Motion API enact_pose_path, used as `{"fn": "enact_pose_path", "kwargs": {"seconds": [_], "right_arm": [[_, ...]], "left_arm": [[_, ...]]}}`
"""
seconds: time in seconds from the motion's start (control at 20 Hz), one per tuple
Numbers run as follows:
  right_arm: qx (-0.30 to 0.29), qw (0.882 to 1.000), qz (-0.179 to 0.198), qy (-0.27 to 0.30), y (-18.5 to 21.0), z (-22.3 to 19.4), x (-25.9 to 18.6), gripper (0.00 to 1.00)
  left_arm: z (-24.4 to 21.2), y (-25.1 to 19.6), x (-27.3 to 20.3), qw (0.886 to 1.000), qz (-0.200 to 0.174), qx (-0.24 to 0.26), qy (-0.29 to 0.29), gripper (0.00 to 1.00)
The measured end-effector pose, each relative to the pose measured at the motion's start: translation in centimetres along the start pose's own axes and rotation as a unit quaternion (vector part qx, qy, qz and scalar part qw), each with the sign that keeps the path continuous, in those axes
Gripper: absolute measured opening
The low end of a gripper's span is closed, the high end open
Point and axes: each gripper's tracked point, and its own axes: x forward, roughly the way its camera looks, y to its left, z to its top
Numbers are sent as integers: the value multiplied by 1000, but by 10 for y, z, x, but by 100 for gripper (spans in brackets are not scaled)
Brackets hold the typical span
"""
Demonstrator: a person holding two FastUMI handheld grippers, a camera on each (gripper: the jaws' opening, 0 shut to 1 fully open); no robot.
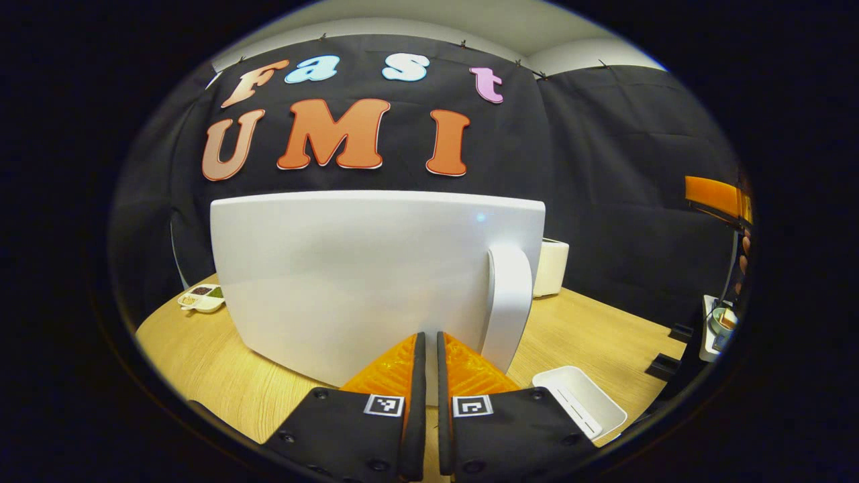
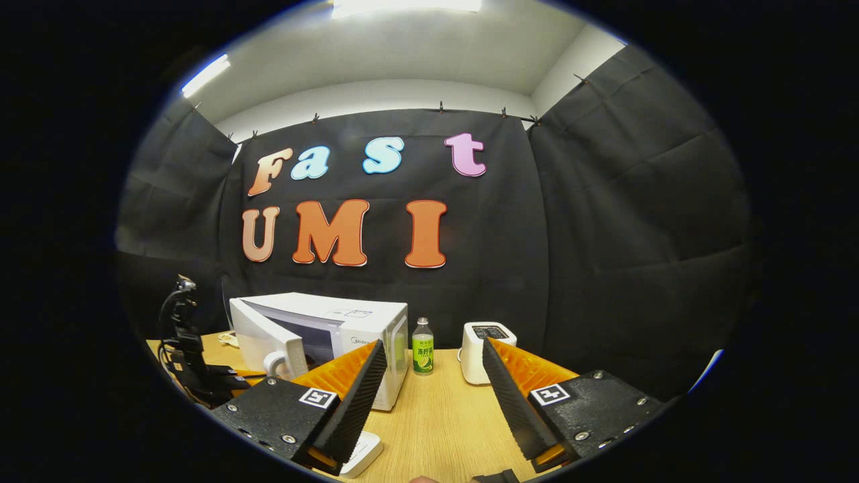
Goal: Open the microwave oven with the left hand, put the food in, and close the microwave oven.
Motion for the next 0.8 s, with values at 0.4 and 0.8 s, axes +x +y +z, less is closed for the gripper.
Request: {"fn": "enact_pose_path", "kwargs": {"seconds": [0.4, 0.8], "right_arm": [[2, 1000, -2, 8, -12, -11, 0, 90], [0, 1000, -10, 23, -21, -21, 7, 89]], "left_arm": [[-2, -9, 63, 1000, 17, 14, 20, 13], [-2, -5, 98, 999, 35, 2, 17, 8]]}}
